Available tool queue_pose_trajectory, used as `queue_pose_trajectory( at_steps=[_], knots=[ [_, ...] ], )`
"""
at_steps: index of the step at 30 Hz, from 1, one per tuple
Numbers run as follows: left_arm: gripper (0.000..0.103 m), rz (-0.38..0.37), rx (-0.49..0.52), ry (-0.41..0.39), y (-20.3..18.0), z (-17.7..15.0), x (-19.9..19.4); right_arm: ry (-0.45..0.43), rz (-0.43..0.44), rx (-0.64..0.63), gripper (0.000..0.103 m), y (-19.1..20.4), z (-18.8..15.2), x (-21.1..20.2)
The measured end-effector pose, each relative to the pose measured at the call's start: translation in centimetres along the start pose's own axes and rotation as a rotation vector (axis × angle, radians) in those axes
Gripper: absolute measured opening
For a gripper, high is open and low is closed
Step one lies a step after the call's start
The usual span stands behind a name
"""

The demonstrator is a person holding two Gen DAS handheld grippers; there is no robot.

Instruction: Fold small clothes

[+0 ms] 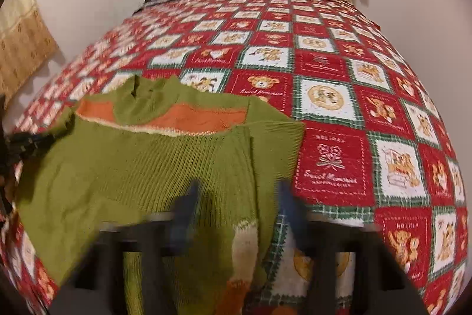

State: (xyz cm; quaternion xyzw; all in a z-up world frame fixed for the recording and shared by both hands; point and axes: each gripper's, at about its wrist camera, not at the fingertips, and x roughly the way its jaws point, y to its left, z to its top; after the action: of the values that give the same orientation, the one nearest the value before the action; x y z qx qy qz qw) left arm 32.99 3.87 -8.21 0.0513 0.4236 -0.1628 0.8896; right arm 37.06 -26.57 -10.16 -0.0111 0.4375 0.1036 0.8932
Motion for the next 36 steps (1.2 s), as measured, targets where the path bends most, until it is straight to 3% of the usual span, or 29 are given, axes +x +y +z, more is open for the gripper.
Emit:
queue_pose_trajectory(
  at_steps=[5, 9, 15, 18, 25, 33, 36],
  knots=[
    [0.005, 0.021, -0.02, -0.061, 1.1, 0.3, -1.8, -0.039, -0.05, -0.096, 0.003, 1.5, 0.4, -0.9],
    [0.004, -0.008, -0.126, -0.11, 3.9, 1.3, -3.0, -0.131, -0.068, -0.058, 0.003, 0.6, 2.1, -3.0],
    [0.004, -0.005, -0.187, -0.164, 5.4, 2.9, -3.2, -0.216, -0.096, -0.039, 0.003, 0.5, 4.5, -4.3],
    [0.004, -0.012, -0.215, -0.177, 6.1, 3.7, -2.5, -0.207, -0.104, -0.029, 0.003, 0.4, 5.3, -3.1],
    [0.004, 0.04, -0.24, -0.101, 6.7, 3.7, 2.3, -0.161, -0.12, 0.011, 0.003, -0.4, 5.7, 0.8],
    [0.004, 0.048, -0.273, -0.126, 7.6, 3.2, 2.4, -0.162, -0.14, 0.026, 0.002, -1.4, 5.4, 1.7],
    [0.004, 0.062, -0.267, -0.111, 7.3, 3.3, 3.3, -0.117, -0.154, 0.04, 0.002, -1.8, 5.1, 3.0]
  ],
)
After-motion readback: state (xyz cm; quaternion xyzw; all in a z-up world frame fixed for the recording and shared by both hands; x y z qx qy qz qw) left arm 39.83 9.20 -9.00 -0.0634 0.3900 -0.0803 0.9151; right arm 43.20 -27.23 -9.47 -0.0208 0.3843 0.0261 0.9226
